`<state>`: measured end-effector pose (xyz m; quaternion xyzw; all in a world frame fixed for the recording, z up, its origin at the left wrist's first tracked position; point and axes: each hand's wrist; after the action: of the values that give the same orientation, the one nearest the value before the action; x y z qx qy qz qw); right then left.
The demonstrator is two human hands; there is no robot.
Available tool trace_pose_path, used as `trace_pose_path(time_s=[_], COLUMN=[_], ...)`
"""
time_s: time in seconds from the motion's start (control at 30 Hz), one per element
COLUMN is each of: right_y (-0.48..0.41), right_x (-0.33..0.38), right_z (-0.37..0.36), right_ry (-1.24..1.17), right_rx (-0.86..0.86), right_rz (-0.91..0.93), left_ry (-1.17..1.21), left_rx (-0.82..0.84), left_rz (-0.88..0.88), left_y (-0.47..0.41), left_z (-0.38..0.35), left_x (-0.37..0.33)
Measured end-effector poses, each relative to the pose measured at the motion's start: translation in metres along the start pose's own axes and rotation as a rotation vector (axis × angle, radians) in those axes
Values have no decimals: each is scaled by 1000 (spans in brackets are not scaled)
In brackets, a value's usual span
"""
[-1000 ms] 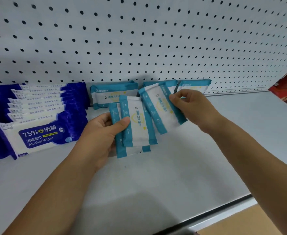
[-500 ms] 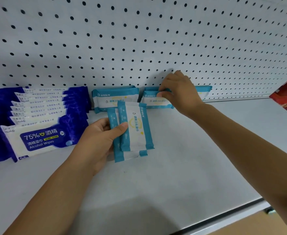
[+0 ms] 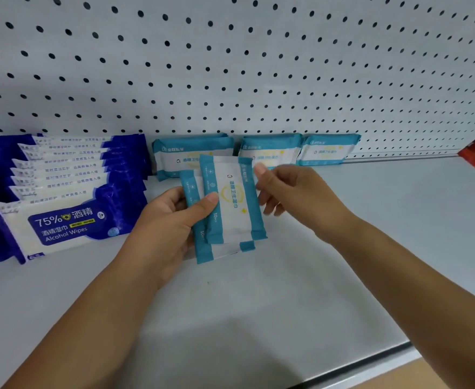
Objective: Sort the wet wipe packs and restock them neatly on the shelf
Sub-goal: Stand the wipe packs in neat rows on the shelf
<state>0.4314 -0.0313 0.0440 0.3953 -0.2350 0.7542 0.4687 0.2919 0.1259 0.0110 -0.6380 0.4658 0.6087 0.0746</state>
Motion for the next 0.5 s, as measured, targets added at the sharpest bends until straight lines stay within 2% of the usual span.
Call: trace_pose_path(time_s=[0.1, 0.23, 0.37, 0.5], right_y=[19, 22, 4, -17], right_x=[-5, -24, -48, -60], right_z=[0, 25, 61, 88], right_ry=[-50, -123, -79, 235], right_rx=[113, 95, -148, -411], right_rz=[-69, -62, -33, 71], left_ry=[-1, -20, -3, 37], left_rx=[49, 60, 24, -13], left_rz=[-13, -40, -20, 2], left_y=[5, 8, 3, 0], left_z=[-4, -7, -8, -14], left_x=[3, 7, 6, 9])
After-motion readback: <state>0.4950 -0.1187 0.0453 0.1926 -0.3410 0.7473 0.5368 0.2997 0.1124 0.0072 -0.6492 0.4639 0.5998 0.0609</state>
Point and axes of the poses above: each hand's wrist, its own y-axis away from the middle knuckle, its own z-axis out of the back of the hand, x = y × z, and after that the axes turned 11 degrees about -x, right-handed
